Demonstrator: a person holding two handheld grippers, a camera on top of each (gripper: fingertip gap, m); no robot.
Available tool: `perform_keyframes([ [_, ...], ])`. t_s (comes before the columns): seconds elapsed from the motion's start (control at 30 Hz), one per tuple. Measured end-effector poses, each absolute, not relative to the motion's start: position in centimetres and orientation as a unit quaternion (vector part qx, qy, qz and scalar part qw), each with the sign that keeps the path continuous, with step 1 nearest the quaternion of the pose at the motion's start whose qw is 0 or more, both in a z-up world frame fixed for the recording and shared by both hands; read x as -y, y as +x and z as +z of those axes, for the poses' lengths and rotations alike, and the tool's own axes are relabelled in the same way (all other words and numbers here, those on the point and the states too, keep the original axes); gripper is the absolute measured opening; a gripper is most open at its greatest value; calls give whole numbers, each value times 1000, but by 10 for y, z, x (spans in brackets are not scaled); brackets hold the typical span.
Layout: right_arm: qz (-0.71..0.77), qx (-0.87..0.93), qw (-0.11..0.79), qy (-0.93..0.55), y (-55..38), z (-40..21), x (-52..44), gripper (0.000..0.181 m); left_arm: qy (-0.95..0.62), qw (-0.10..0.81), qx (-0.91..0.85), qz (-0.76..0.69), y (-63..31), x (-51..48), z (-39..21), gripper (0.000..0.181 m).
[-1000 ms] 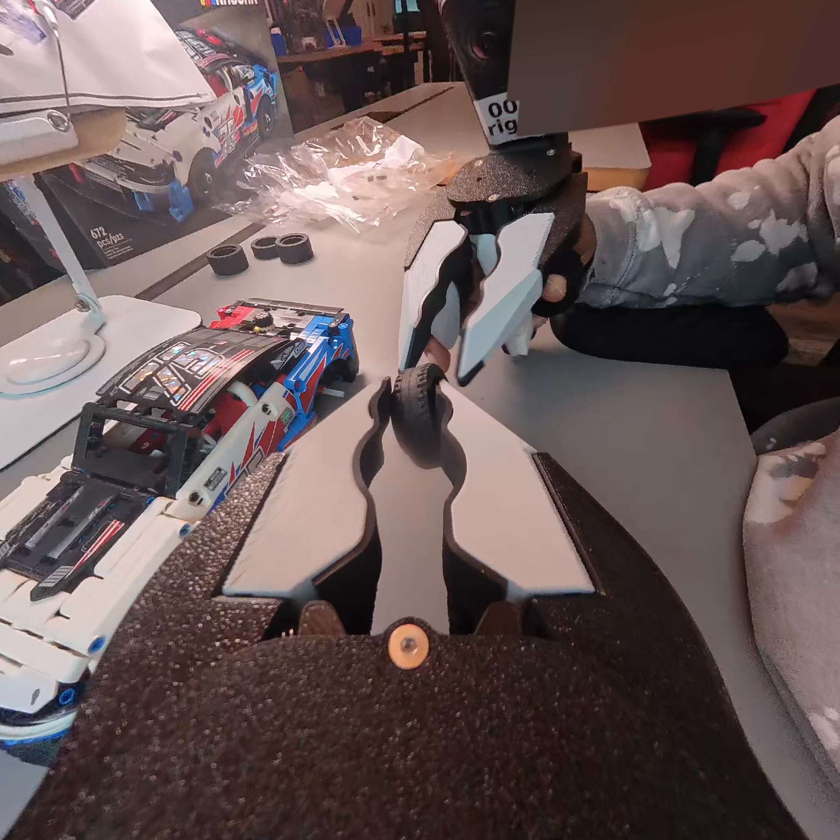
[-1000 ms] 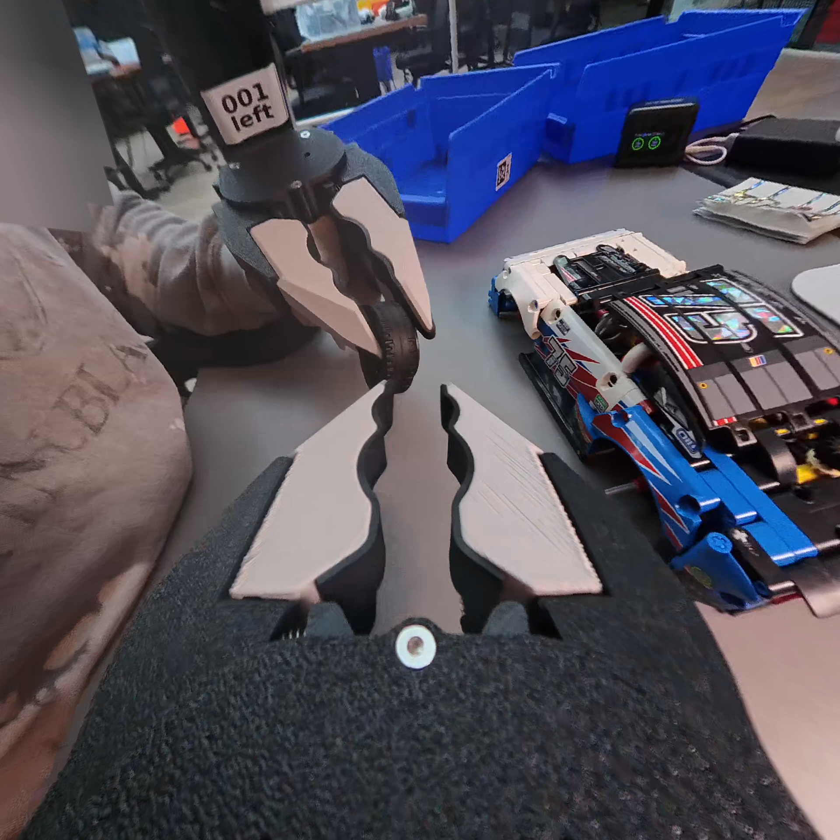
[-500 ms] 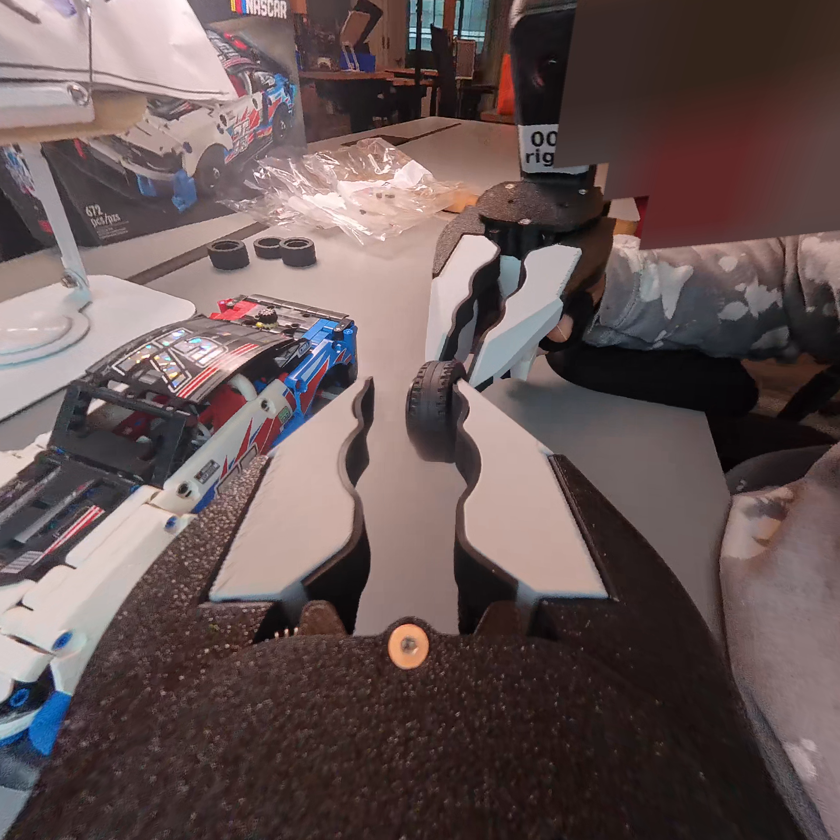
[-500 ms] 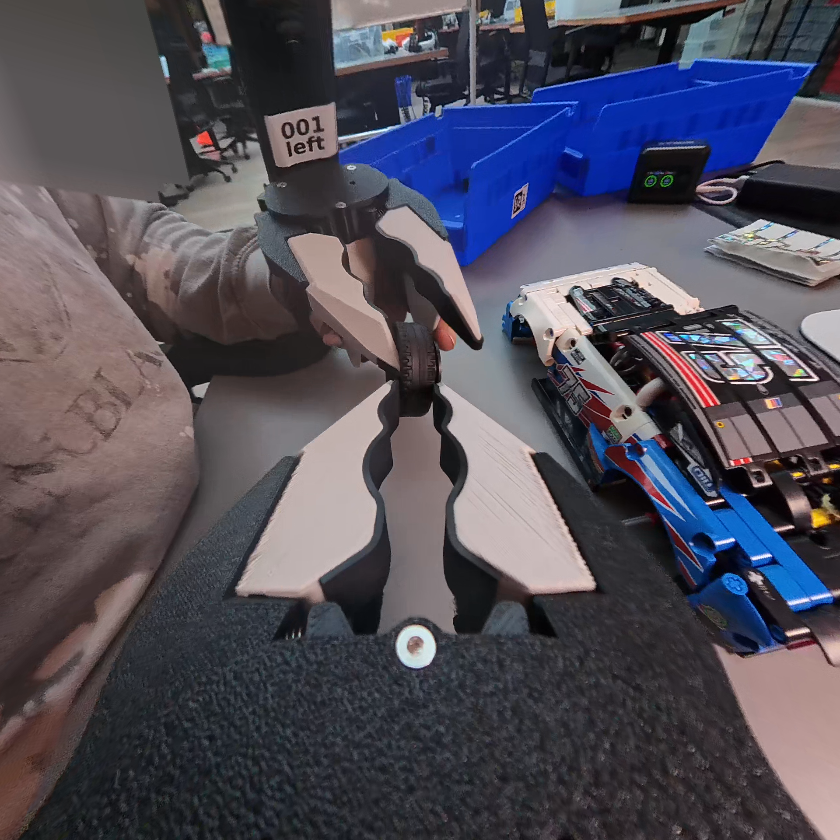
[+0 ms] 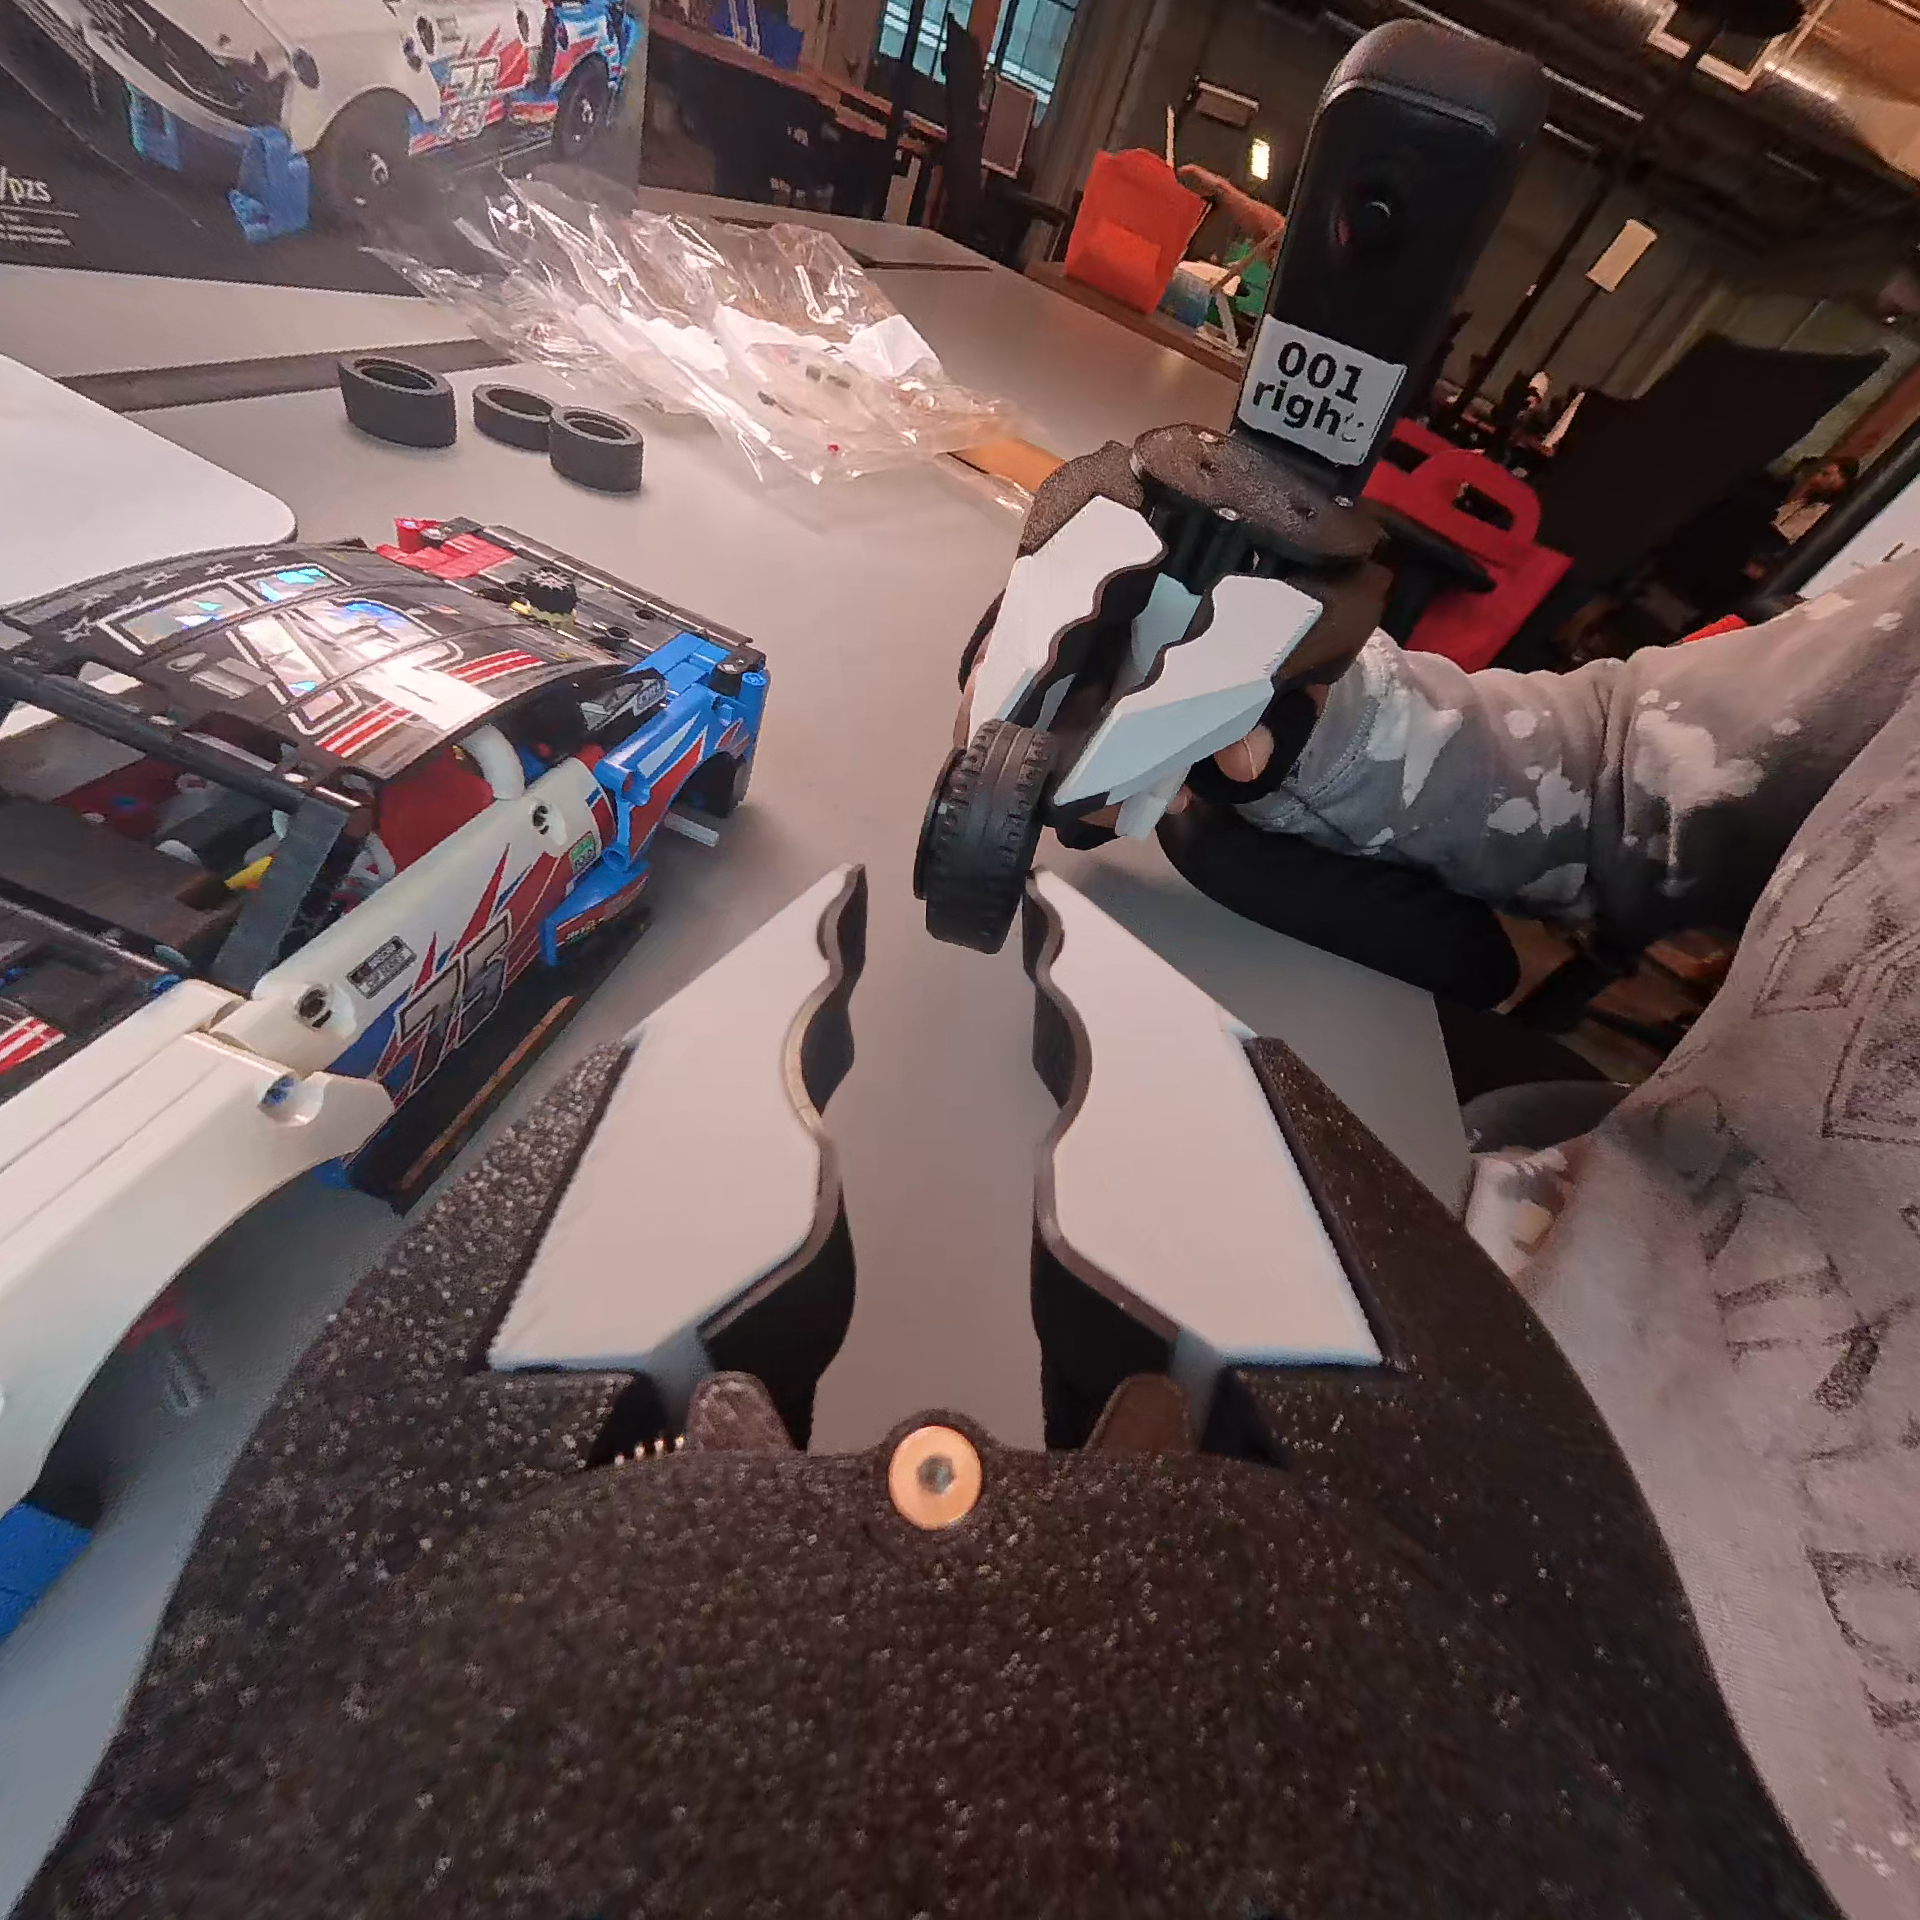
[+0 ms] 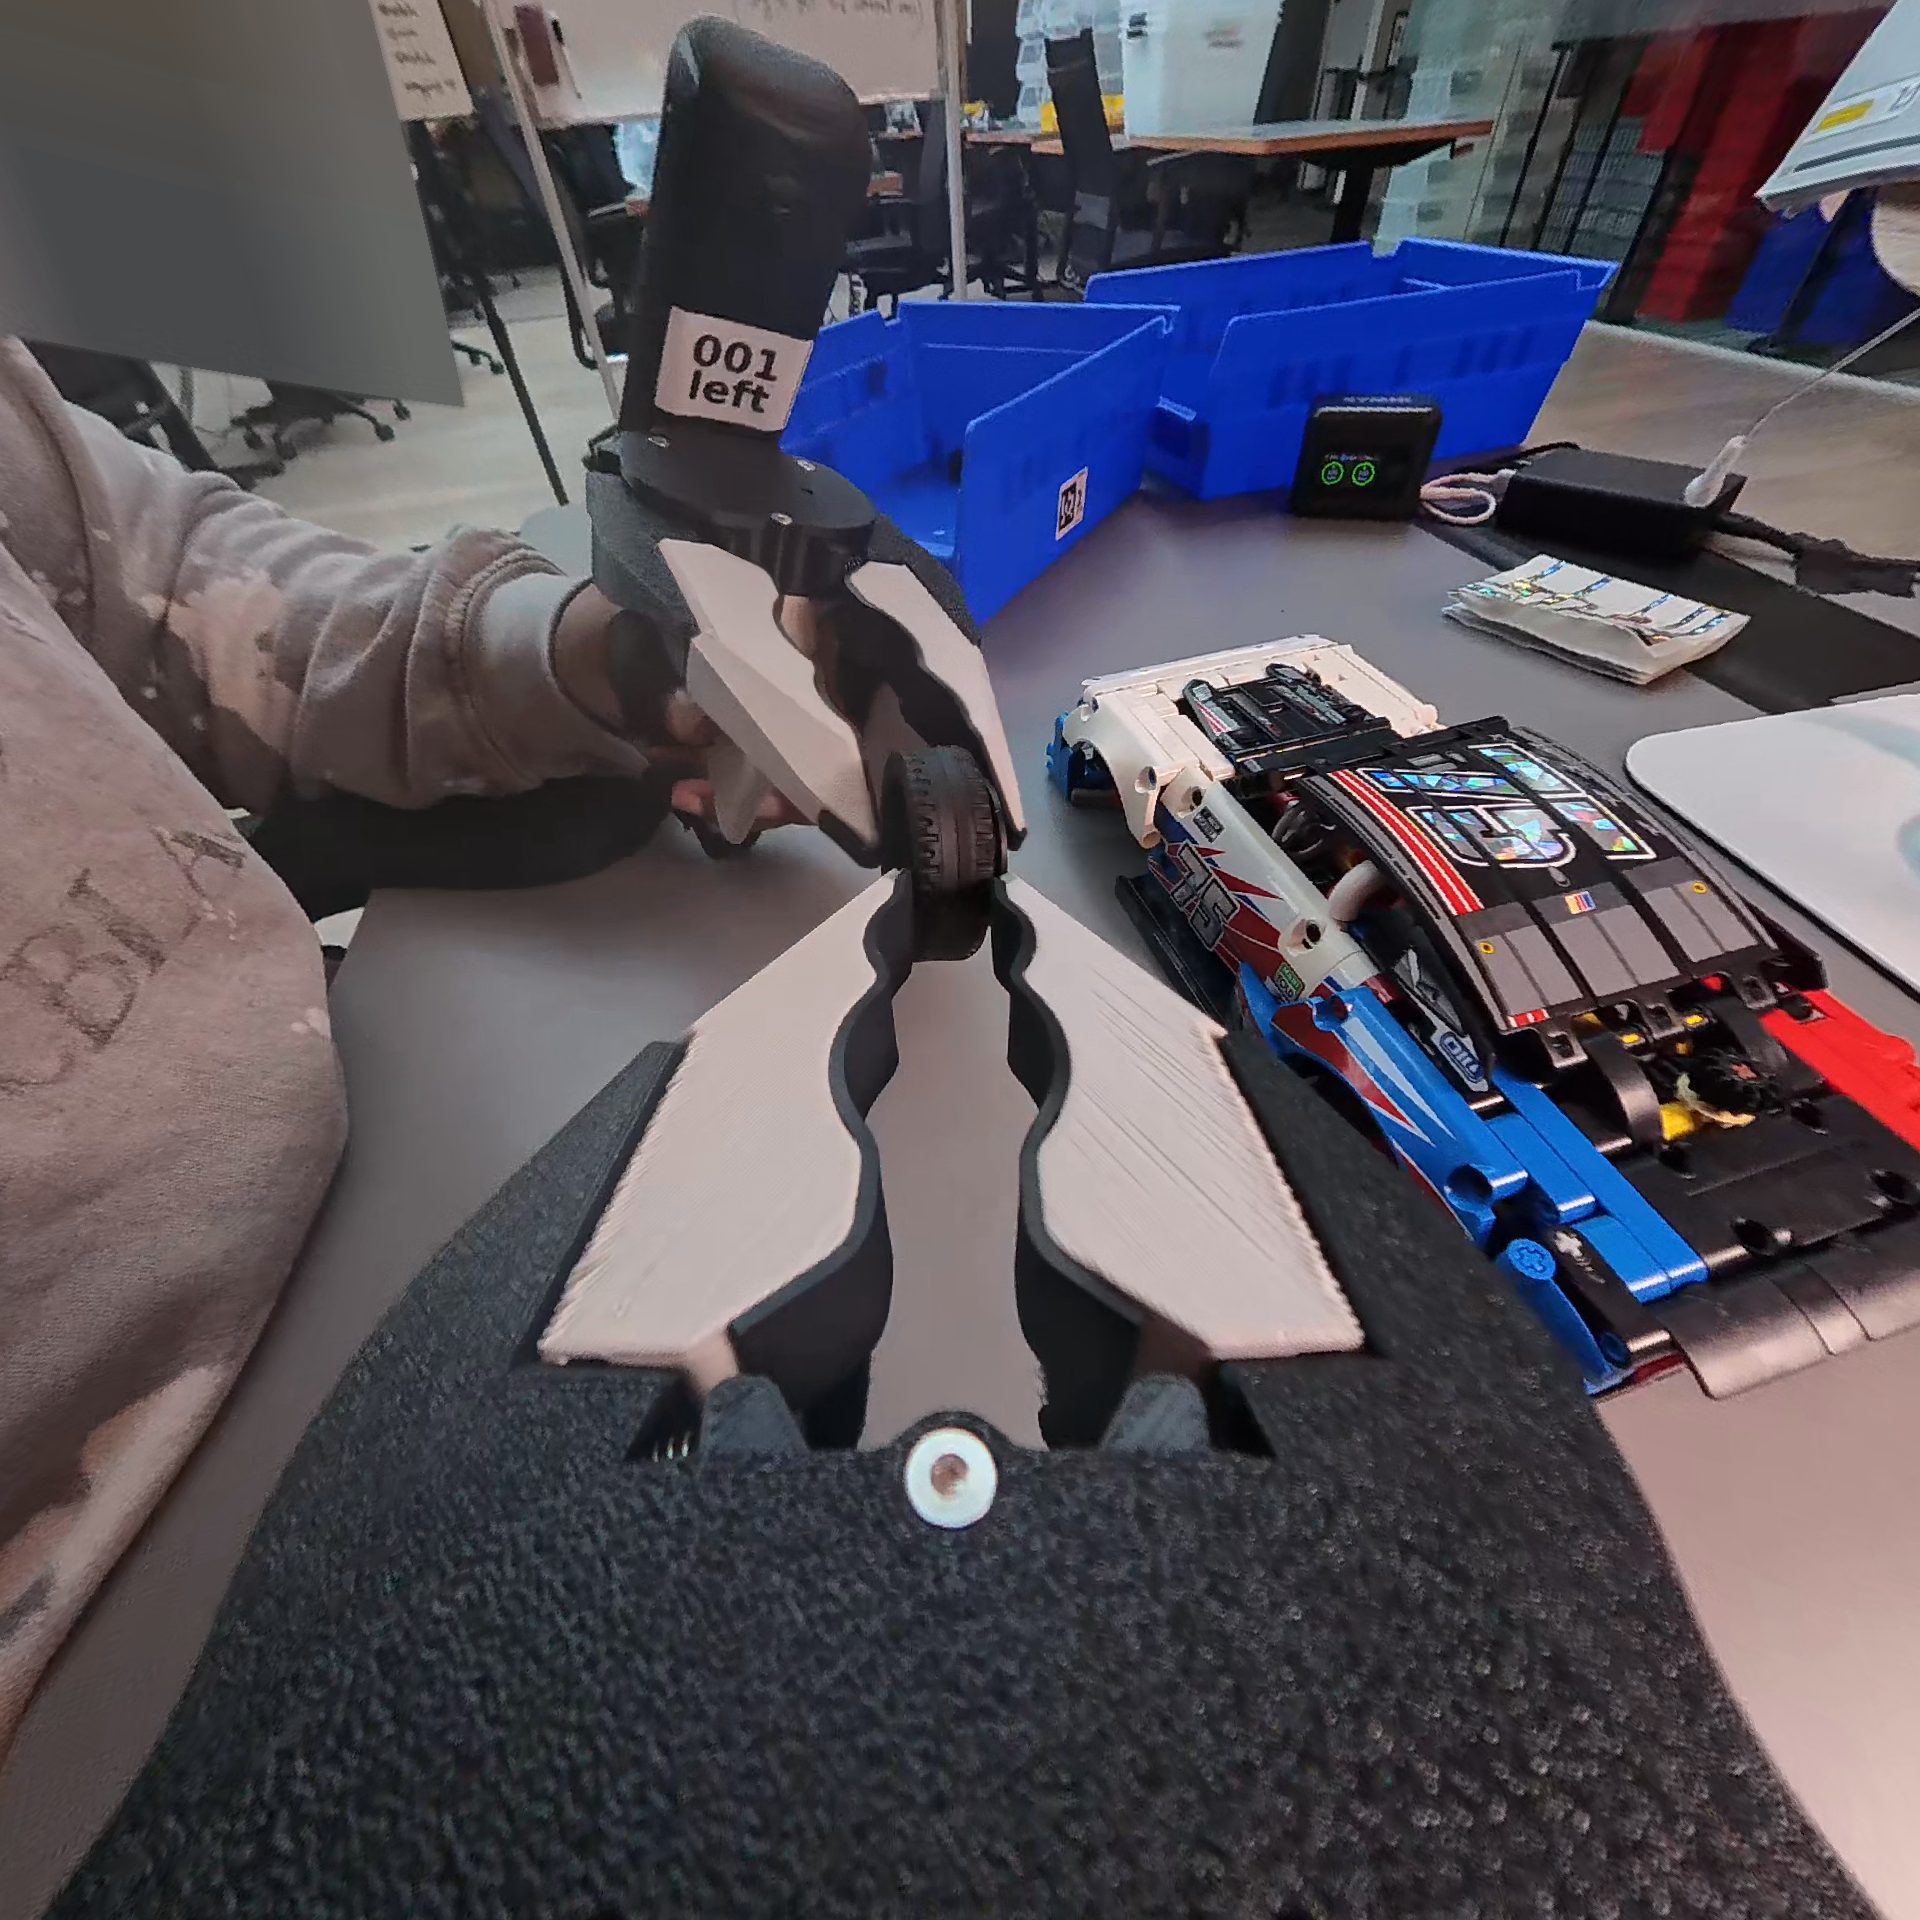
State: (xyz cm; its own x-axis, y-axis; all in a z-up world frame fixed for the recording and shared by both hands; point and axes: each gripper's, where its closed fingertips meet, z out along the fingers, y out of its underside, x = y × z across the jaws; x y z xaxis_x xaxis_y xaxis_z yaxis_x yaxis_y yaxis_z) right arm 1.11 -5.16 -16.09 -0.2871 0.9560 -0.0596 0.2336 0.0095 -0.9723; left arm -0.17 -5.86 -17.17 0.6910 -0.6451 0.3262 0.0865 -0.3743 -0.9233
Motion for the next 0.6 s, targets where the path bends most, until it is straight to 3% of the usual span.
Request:
perform_keyframes([
  [0.17, 518, 616, 349, -481, 10, -160, 54, 13, -754, 522, -204, -343, 4, 62, -175, 18],
  [0.6, 475, 614, 393, -493, 1, -163, 55, 12, -754, 528, -156, -357, -3, 54, -174, 21],
])
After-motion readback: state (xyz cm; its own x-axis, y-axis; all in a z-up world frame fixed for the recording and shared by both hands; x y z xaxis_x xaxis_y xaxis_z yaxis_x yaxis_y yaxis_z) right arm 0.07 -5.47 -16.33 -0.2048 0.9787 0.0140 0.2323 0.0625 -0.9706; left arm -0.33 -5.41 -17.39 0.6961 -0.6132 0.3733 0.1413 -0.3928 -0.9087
